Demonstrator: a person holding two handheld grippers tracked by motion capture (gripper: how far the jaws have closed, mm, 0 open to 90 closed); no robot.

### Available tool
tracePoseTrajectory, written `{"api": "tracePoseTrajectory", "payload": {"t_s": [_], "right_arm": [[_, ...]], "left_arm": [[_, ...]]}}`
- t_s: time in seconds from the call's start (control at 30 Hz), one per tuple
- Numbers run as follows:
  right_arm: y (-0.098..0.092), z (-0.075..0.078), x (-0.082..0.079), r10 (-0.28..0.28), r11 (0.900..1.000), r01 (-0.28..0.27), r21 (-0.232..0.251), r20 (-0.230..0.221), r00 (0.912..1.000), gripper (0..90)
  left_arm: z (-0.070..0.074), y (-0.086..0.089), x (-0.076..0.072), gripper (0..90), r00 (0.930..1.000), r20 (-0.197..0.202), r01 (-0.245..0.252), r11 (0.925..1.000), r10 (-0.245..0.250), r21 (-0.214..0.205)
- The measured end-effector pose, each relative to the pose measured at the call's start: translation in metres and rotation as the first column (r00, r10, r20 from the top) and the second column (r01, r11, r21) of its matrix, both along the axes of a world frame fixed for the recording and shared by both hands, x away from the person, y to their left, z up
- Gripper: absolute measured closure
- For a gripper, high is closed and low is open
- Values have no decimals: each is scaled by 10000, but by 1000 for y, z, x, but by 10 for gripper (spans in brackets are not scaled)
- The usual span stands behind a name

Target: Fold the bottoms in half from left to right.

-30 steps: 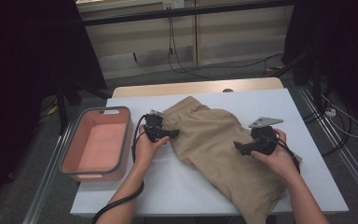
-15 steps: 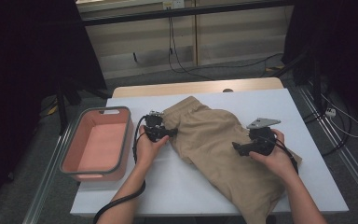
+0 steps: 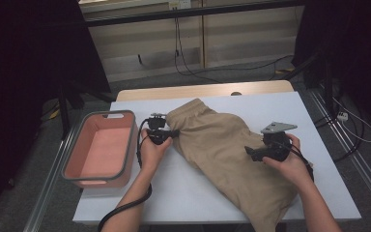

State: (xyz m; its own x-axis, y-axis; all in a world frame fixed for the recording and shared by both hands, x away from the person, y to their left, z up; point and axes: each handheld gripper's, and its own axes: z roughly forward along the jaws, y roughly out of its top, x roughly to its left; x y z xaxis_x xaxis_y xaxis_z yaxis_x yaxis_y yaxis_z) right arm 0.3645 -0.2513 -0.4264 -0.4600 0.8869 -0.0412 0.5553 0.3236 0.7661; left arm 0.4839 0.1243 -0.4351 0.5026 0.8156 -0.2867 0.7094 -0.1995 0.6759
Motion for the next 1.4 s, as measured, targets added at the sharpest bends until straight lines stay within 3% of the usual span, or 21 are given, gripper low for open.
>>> {"api": "tracePoseTrajectory", "payload": {"t_s": [0.23,0.37,0.6,0.63,0.7,0.77,0.93,1.17,1.3,1.4], "right_arm": [[-13,3,-6,-379,9991,379,-198,49,9993,156],[-21,1,-8,-616,9978,613,-269,-99,9981,230],[-35,-4,-9,-975,9921,950,-814,-278,9948,597],[-37,-5,-9,-1034,9917,1005,-804,-325,9941,639],[-42,-7,-8,-946,9936,916,-654,-444,9945,812],[-46,-8,-8,-869,9950,841,-535,-516,9949,897],[-54,-7,-11,-1009,9944,984,-385,-715,9923,900],[-62,-7,-13,-1133,9934,1123,-226,-504,9923,899],[-56,-4,-13,-1111,9938,1114,34,-404,9930,647],[-49,-1,-12,-963,9950,969,228,-271,9950,539]], "left_arm": [[22,29,3,865,9952,485,-853,9963,846,138],[27,33,1,865,9939,631,-918,9955,902,231],[25,31,-1,865,9941,725,-825,9962,802,295],[26,31,-1,865,9940,740,-829,9962,807,265],[27,30,-1,864,9940,760,-809,9962,784,310],[29,29,-1,865,9937,790,-817,9962,791,309],[31,28,-1,865,9930,829,-886,9951,848,440],[32,28,-3,865,9925,897,-865,9956,829,365],[34,28,-4,864,9930,902,-791,9964,760,308],[37,27,-3,865,9930,928,-771,9963,732,387]]}}
